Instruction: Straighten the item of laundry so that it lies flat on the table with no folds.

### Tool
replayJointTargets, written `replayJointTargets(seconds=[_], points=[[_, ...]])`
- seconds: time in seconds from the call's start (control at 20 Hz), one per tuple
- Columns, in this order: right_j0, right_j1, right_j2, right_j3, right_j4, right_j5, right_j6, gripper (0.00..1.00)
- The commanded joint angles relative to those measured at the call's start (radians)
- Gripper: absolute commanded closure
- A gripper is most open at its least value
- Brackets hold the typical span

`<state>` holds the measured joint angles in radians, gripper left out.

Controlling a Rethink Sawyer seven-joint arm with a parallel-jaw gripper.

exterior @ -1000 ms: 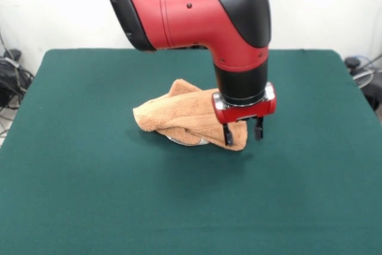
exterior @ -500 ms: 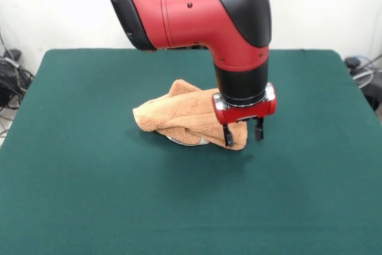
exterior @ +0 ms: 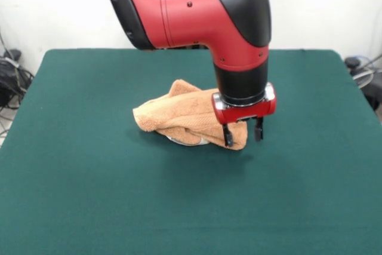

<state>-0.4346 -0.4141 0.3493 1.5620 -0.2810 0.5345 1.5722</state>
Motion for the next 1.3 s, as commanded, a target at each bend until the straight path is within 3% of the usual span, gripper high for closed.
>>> replayJointTargets(seconds=[0.05, 0.45, 0.75, 0.8, 1.3], points=[[-0.029, 0.061, 0.000, 0.026, -0.059, -0.066, 0.028, 0.00], [-0.095, 0.120, 0.062, 0.030, -0.068, -0.123, -0.016, 0.00], [-0.086, 0.111, 0.054, 0.046, -0.078, -0.131, 0.006, 0.00], [-0.084, 0.111, 0.052, 0.045, -0.078, -0.127, 0.007, 1.00], [-0.057, 0.094, 0.024, 0.041, -0.091, -0.138, 0.022, 1.00]])
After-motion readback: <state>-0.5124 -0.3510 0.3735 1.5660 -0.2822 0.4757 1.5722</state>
